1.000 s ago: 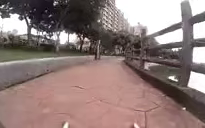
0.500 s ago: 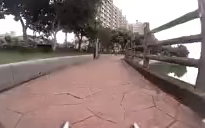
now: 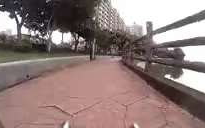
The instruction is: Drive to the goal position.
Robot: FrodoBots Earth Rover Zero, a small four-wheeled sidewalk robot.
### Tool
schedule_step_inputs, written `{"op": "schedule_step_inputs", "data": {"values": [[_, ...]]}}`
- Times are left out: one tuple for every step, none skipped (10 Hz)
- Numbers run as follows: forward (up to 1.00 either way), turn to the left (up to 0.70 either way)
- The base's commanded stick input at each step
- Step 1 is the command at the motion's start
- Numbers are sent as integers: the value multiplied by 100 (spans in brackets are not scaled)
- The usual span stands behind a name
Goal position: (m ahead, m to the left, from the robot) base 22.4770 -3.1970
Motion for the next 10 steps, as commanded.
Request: {"op": "schedule_step_inputs", "data": {"values": [[70, 0], [70, 0], [70, 0], [70, 0], [70, 0], [70, 0], [70, 0], [70, 0], [70, 0], [70, 0]]}}
